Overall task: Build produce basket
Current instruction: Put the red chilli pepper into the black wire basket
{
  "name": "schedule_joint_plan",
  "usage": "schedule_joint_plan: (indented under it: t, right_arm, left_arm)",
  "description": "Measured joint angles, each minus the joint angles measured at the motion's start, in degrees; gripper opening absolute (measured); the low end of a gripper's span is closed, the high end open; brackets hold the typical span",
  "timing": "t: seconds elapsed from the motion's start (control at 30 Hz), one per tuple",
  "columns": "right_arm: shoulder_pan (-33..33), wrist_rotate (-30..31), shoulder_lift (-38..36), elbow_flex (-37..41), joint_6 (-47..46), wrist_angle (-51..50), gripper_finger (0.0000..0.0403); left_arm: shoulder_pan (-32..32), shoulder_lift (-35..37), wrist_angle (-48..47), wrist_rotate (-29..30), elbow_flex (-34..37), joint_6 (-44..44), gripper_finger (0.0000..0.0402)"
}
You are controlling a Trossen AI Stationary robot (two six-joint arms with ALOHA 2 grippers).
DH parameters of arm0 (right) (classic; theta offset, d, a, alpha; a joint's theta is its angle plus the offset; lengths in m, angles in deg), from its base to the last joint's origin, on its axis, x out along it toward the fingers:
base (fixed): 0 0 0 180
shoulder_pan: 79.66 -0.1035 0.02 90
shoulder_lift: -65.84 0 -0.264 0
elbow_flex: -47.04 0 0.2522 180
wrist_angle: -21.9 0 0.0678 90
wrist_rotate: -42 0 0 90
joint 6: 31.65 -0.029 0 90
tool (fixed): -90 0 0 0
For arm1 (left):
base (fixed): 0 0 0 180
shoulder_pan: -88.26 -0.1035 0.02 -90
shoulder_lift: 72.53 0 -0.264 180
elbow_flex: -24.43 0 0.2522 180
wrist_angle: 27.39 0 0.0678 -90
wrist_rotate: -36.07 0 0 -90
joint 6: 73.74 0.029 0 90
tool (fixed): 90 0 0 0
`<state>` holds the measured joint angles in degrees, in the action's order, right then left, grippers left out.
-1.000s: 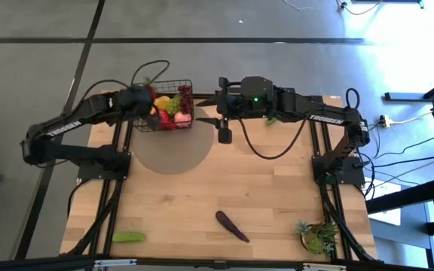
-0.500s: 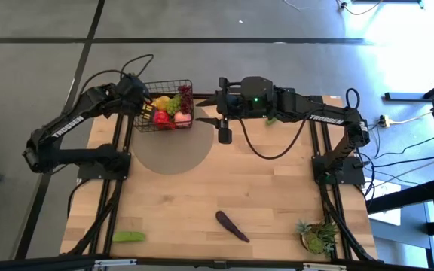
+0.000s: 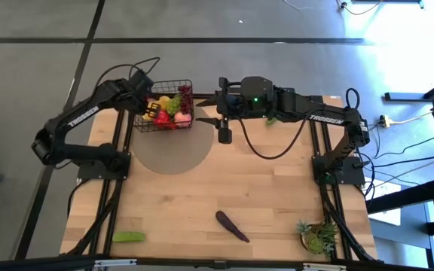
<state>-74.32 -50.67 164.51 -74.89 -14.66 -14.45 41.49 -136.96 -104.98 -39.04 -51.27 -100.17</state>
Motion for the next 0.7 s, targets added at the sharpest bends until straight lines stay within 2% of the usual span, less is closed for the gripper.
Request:
schedule_joint_plan:
  t: [0.13, 0.4, 0.7]
  right_arm:
    - [0.00, 0.01, 0.00, 0.00, -0.01, 0.00, 0.0192]
    - [0.00, 0.01, 0.00, 0.00, 0.00, 0.00, 0.0192]
    - [0.00, 0.02, 0.00, 0.00, 0.00, 0.00, 0.0192]
  left_arm:
    - [-1.64, -3.05, 4.24, 0.23, 1.36, 1.49, 0.0000]
    - [-7.49, -11.17, 4.63, 0.47, 2.33, 4.26, 0.0000]
    - [-10.91, -18.83, 8.02, -0.02, 2.32, 7.57, 0.0000]
